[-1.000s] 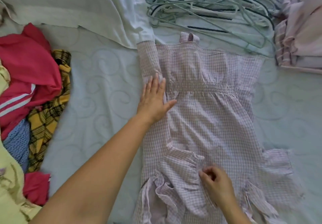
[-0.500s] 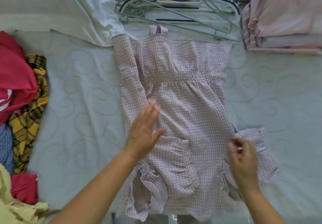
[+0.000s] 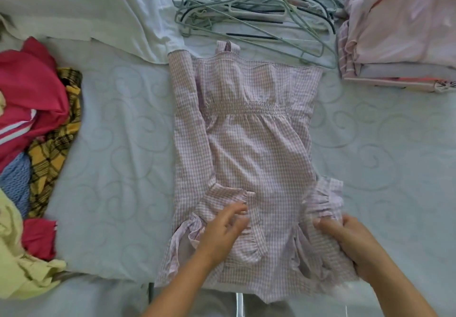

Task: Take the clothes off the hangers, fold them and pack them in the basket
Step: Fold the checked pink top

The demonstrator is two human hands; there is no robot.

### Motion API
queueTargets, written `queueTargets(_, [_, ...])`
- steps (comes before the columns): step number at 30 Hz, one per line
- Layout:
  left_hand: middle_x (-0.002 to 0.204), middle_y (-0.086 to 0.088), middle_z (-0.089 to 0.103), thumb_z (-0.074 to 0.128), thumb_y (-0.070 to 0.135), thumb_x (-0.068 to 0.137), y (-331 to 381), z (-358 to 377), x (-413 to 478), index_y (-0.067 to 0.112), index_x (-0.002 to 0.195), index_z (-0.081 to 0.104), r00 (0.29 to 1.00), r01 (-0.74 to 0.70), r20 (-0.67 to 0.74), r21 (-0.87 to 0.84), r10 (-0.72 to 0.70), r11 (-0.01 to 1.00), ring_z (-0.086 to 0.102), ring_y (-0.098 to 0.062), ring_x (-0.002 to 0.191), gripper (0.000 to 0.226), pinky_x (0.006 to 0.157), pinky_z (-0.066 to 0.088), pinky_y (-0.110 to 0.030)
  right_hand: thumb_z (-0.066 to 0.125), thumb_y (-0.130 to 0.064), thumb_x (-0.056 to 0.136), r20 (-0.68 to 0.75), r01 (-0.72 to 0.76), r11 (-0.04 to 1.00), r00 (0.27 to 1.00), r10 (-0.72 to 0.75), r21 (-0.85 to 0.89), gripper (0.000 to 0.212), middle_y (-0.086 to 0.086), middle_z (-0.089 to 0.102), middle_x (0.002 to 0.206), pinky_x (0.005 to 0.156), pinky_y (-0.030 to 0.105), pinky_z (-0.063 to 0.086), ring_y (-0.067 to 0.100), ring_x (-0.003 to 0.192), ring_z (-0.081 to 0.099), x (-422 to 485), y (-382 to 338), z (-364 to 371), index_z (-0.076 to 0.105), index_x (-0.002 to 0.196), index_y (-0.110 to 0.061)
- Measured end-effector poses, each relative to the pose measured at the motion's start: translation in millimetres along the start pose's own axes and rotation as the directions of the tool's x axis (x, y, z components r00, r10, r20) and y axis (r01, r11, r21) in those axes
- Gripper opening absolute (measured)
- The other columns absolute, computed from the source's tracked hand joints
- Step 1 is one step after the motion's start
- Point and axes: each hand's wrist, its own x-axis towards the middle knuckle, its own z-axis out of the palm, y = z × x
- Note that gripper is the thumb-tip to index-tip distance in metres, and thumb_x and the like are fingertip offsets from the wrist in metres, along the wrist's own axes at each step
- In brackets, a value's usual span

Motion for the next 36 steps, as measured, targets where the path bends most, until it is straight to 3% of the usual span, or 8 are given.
queueTargets(4, [0.109,-0.014,0.069,0.03,0.067,0.082,-0.9,-1.9,-14.7,0.008,0.115,0.058,0.936,0.238,0.012,-0.757,-0.35,0.608,0.067,-0.024,0.097,0.073,0.079,0.055,-0.032,0.061,-0.035,0.088,0.378,0.206,0.949,0.92,-0.106,-0.236,0.012,-0.007,0.063,0.072,0.048,0.017,0.04,0.0,0.053,0.052,-19.3,-19.0,76.1,0.06,0.09,-0.024])
queueTargets(6, [0.108,-0.014,0.069,0.027,0.063,0.086,-10.1,-8.3,-19.2,0.009,0.114,0.057,0.914,0.244,0.042,-0.852,-0.403,0.464,0.068,-0.026,0.097,0.067,0.076,0.056,-0.038,0.056,-0.032,0.091,0.261,0.219,0.965,0.949,-0.176,-0.144,0.015,0.0,0.062,0.077,0.049,0.019,0.039,0.007,0.054,0.051,9.2,-26.5,82.8,0.059,0.092,-0.018])
queueTargets(10, [0.103,-0.01,0.071,0.074,0.045,0.073,-21.5,-4.7,-16.2,0.007,0.116,0.057,0.906,0.267,-0.05,-0.704,-0.421,0.658,0.069,-0.023,0.089,0.06,0.07,0.055,-0.034,0.057,-0.023,0.092,-0.231,0.371,0.912,0.885,-0.404,-0.173,0.016,0.014,0.061,0.089,0.077,0.036,0.049,0.025,0.083,0.057,91.3,-55.5,52.0,0.059,0.09,-0.007])
queueTargets(15, [0.094,0.0,0.072,0.067,0.006,0.081,-23.1,13.1,-12.1,0.017,0.102,0.062,0.943,0.216,-0.108,-0.523,-0.315,0.825,0.068,-0.014,0.086,0.024,0.071,0.054,-0.024,0.063,-0.088,0.033,-0.426,0.271,0.962,0.867,-0.259,-0.032,0.115,0.016,0.056,0.117,0.091,0.045,0.05,0.03,0.1,0.058,218.9,-108.0,4.0,0.057,0.107,-0.001])
queueTargets(22, [0.092,0.001,0.073,0.069,0.015,0.08,-28.6,5.0,-30.3,0.014,0.099,0.067,0.975,0.069,-0.141,-0.544,-0.173,0.836,0.066,-0.013,0.09,0.018,0.081,0.052,-0.024,0.059,-0.014,0.076,-0.502,0.447,0.881,0.733,-0.459,-0.152,0.011,0.003,0.057,0.086,0.063,0.024,0.044,0.018,0.08,0.056,184.4,-189.9,27.8,0.056,0.086,-0.016])
queueTargets(26, [0.096,-0.007,0.072,0.064,0.01,0.085,-43.8,-6.1,-40.9,0.009,0.099,0.066,0.922,0.102,-0.243,-0.599,-0.301,0.794,0.066,-0.021,0.091,0.014,0.082,0.053,-0.032,0.054,-0.016,0.088,-0.223,0.67,0.698,0.661,-0.716,-0.253,0.025,0.0,0.054,0.097,0.067,0.025,0.046,0.013,0.079,0.054,154.6,-219.0,76.6,0.049,0.112,-0.016])
queueTargets(32, [0.094,-0.006,0.07,0.057,0.002,0.089,-55.4,-16.8,-39.6,0.01,0.095,0.062,0.862,0.241,-0.278,-0.513,-0.425,0.824,0.067,-0.021,0.089,0.011,0.08,0.054,-0.034,0.035,-0.029,0.099,0.115,0.626,0.257,0.49,-0.864,-0.736,0.054,0.011,0.016,0.155,0.117,0.038,0.016,0.025,0.143,0.017,139.5,-157.9,121.5,0.023,0.147,-0.007])
queueTargets(36, [0.082,-0.002,0.069,0.057,0.001,0.089,-62.2,-17.2,-37.1,0.013,0.084,0.061,0.852,0.262,-0.329,-0.408,-0.408,0.875,0.064,-0.017,0.078,0.014,0.07,0.051,-0.021,0.015,-0.047,0.093,0.263,0.481,0.099,0.629,-0.732,-0.871,0.067,0.003,-0.001,0.159,0.115,0.03,-0.006,0.016,0.146,-0.002,156.9,-103.0,124.2,0.006,0.15,-0.013])
